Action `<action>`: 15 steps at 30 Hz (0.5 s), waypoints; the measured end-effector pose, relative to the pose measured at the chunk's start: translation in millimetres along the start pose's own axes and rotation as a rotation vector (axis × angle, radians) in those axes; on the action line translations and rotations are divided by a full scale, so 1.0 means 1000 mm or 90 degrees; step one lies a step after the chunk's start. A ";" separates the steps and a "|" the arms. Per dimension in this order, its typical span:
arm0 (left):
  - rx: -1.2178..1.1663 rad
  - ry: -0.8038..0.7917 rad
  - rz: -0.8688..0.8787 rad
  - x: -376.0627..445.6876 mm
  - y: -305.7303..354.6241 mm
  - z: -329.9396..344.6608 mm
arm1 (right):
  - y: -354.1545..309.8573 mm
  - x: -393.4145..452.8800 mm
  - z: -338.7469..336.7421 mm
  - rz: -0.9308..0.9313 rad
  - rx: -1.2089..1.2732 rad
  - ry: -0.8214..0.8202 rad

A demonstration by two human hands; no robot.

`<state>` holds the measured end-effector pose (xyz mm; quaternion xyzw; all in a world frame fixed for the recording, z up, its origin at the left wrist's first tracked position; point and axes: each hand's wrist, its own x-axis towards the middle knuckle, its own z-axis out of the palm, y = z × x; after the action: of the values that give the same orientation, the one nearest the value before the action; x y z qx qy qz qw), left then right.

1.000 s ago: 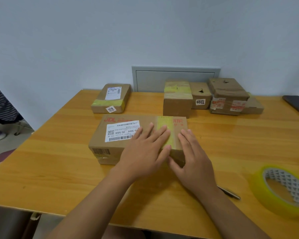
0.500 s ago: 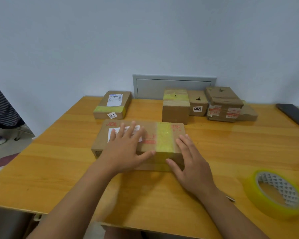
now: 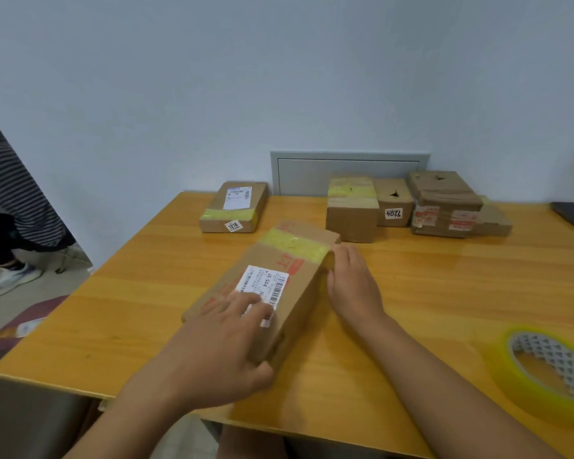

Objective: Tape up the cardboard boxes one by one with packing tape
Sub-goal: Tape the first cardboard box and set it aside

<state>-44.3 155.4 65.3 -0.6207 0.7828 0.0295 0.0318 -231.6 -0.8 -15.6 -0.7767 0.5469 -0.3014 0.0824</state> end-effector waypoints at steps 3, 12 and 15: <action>-0.016 -0.066 0.028 -0.004 -0.008 0.010 | 0.002 0.007 0.003 0.008 0.075 -0.122; 0.022 0.062 -0.023 0.038 0.004 0.039 | 0.009 -0.027 -0.005 -0.074 0.207 -0.164; 0.036 0.087 -0.033 0.057 0.006 0.037 | 0.006 -0.043 -0.006 -0.099 0.231 -0.122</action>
<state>-63.0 104.7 23.8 -0.6404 0.7672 -0.0358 -0.0035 -249.8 37.0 -30.0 -0.8140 0.4119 -0.3251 0.2490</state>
